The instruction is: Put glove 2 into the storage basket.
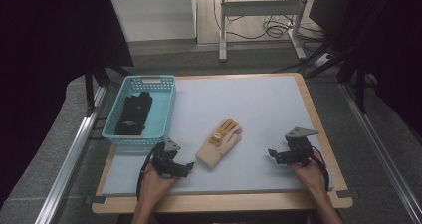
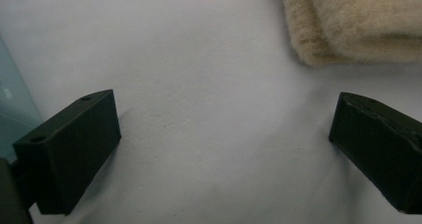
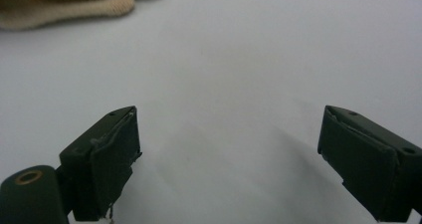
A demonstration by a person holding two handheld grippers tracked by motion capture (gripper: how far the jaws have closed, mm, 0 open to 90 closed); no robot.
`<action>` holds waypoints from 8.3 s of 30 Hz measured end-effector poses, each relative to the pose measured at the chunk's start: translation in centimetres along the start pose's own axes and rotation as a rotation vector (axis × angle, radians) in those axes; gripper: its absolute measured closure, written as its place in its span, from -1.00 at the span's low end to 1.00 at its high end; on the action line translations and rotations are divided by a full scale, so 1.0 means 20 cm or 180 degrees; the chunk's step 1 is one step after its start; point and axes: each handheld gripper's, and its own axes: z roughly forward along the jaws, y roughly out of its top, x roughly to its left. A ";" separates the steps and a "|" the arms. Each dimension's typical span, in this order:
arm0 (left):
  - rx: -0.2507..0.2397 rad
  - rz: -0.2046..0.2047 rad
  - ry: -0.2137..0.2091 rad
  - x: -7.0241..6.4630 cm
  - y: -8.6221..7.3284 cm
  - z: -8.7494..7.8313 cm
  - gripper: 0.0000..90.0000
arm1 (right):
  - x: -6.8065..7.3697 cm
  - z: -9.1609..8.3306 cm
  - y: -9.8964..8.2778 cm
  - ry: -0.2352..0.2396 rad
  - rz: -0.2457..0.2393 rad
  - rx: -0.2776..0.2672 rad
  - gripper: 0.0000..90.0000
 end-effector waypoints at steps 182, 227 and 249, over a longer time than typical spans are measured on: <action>0.0932 -0.1143 0.0768 0.97 0.51 0.02 0.82 | 0.00 0.02 -0.03 -0.0006 -0.0034 0.0115 -0.91; 0.0201 -0.1126 0.0753 0.97 0.41 -0.32 -0.14 | 0.00 0.02 -0.03 -0.0009 -0.0035 0.0114 -0.91; -0.0063 -0.0949 0.0567 0.83 0.37 -0.41 -0.66 | 0.00 0.02 -0.03 -0.0009 -0.0036 0.0114 -0.91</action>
